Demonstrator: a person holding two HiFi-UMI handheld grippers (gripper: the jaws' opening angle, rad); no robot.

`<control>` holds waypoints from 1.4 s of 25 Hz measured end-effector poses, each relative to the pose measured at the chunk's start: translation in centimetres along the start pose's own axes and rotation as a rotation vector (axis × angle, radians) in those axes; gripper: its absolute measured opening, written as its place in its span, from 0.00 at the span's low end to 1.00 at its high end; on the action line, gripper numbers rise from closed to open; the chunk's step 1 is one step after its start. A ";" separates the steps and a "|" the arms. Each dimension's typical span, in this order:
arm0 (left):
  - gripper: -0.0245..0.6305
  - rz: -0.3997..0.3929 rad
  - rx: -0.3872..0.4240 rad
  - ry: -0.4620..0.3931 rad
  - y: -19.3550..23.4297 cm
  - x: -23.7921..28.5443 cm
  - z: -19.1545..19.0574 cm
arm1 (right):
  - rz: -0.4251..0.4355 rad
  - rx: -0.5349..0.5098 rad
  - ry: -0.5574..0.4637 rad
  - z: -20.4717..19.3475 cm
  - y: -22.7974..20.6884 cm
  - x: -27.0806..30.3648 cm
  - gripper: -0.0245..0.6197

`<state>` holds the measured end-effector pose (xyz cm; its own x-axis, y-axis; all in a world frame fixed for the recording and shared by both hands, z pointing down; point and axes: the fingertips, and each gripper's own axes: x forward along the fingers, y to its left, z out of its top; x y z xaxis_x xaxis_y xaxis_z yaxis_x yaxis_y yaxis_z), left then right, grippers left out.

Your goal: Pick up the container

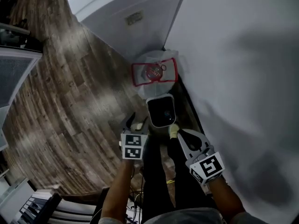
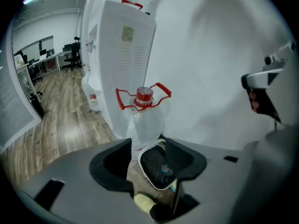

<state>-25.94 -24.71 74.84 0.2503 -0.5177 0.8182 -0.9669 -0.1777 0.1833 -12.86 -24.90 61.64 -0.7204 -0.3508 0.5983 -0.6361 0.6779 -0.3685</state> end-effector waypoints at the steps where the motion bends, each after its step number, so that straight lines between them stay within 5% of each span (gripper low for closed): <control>1: 0.38 0.000 -0.001 0.012 0.1 1.4 -0.8 | -0.002 0.007 0.011 -1.3 -0.1 0.6 0.09; 20: 0.42 -0.071 0.229 0.220 3.4 23.9 -12.9 | -0.008 0.203 0.119 -16.6 -3.4 5.2 0.09; 29: 0.42 -0.157 0.272 0.263 0.8 24.2 -13.1 | 0.003 0.212 0.106 -16.4 -3.5 4.3 0.09; 35: 0.35 -0.274 0.536 0.392 -2.2 21.7 -14.9 | 0.007 0.204 0.072 -14.1 -3.0 3.5 0.09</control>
<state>-19.14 -23.12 100.34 0.3468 -0.0749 0.9349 -0.6888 -0.6969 0.1997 -9.54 -19.05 74.85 -0.7079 -0.2942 0.6421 -0.6792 0.5328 -0.5047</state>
